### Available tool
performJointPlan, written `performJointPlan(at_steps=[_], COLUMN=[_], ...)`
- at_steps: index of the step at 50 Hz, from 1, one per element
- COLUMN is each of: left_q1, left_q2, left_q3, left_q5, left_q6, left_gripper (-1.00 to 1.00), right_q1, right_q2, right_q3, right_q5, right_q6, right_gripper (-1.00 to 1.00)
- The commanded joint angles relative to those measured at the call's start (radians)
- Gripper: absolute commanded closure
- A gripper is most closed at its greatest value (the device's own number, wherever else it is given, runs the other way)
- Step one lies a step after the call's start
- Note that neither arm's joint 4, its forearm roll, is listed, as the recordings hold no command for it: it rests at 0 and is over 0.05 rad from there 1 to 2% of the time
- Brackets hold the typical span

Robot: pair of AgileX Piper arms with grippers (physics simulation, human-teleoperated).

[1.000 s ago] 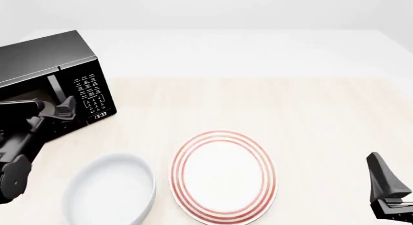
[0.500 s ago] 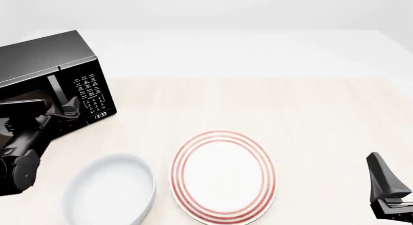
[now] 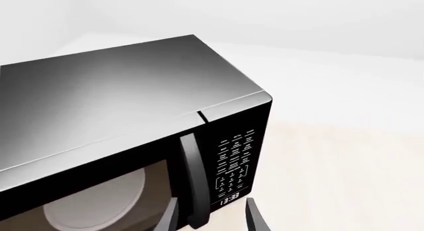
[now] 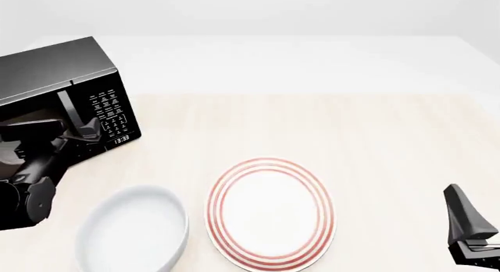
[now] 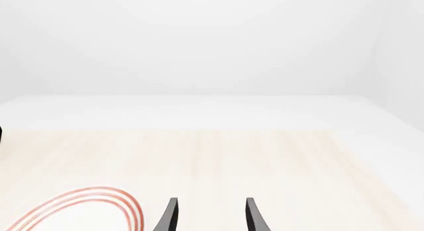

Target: Open the microwave.

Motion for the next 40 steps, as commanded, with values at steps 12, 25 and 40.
performJointPlan(at_steps=[12, 25, 40], left_q1=[0.001, -0.008, 0.0], left_q2=[0.08, 0.11, 0.16], left_q3=[-0.056, -0.079, -0.1], left_q5=[0.008, 0.014, 0.009], left_q6=[-0.015, -0.02, -0.03], left_gripper=[-1.0, -1.0, -1.0], right_q1=[0.0, 0.0, 0.0], right_q2=[0.0, 0.0, 0.0], right_q3=[0.0, 0.0, 0.0], right_q5=[0.0, 0.0, 0.0], right_q6=[0.0, 0.0, 0.0], right_gripper=[-1.0, -1.0, -1.0])
